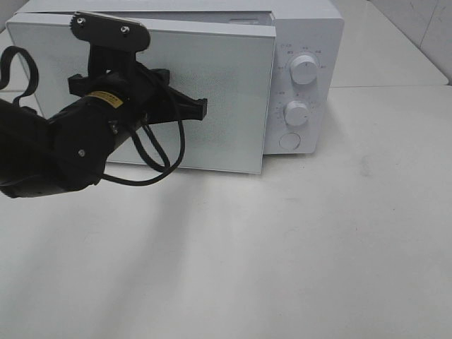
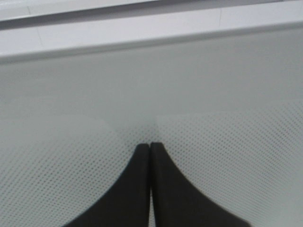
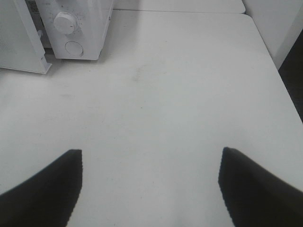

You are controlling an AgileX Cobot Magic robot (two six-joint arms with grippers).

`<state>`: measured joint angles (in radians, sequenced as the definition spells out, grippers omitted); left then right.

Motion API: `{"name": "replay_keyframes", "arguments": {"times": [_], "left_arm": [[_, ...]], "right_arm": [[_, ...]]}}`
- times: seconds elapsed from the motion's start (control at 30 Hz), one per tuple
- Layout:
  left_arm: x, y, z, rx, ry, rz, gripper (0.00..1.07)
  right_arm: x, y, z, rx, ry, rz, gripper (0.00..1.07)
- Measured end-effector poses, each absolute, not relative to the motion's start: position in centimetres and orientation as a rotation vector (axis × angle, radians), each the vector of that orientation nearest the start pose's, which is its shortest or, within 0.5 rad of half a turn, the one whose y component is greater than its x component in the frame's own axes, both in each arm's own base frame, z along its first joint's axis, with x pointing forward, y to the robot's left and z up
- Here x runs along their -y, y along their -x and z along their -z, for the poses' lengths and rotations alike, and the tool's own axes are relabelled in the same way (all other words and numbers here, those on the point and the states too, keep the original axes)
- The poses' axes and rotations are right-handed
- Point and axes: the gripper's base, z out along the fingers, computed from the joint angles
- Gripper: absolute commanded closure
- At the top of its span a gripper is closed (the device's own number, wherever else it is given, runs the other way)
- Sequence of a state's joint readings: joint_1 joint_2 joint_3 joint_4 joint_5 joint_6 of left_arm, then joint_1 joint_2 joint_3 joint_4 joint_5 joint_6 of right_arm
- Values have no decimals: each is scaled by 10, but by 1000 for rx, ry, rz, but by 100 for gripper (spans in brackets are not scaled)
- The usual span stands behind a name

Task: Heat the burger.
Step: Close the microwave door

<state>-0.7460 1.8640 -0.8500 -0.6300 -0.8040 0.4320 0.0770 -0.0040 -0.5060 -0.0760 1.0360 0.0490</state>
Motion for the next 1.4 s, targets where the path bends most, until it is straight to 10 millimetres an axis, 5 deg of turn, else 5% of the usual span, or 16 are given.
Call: {"name": "replay_keyframes", "arguments": {"times": [0.57,0.87,1.23,1.33,1.37,1.4], "left_arm": [[264,-328,-168,-1821,-380,183,107],[267,-337,-169,-1865,-403,208,107],[274,-315,-168,-1888,-410,198,106],[276,-299,-169,-1918,-431,226,102],[277,-290,-171,-1955,-439,260,91],[277,-290,-171,-1955,-439,260,91]], "right_arm": [[6,5,-281,-2007,25,10,31],[6,5,-281,-2007,25,10,31],[6,5,-281,-2007,25,10,31],[6,5,-281,-2007,25,10,31],[6,5,-281,-2007,25,10,31],[6,5,-281,-2007,25,10,31]]}}
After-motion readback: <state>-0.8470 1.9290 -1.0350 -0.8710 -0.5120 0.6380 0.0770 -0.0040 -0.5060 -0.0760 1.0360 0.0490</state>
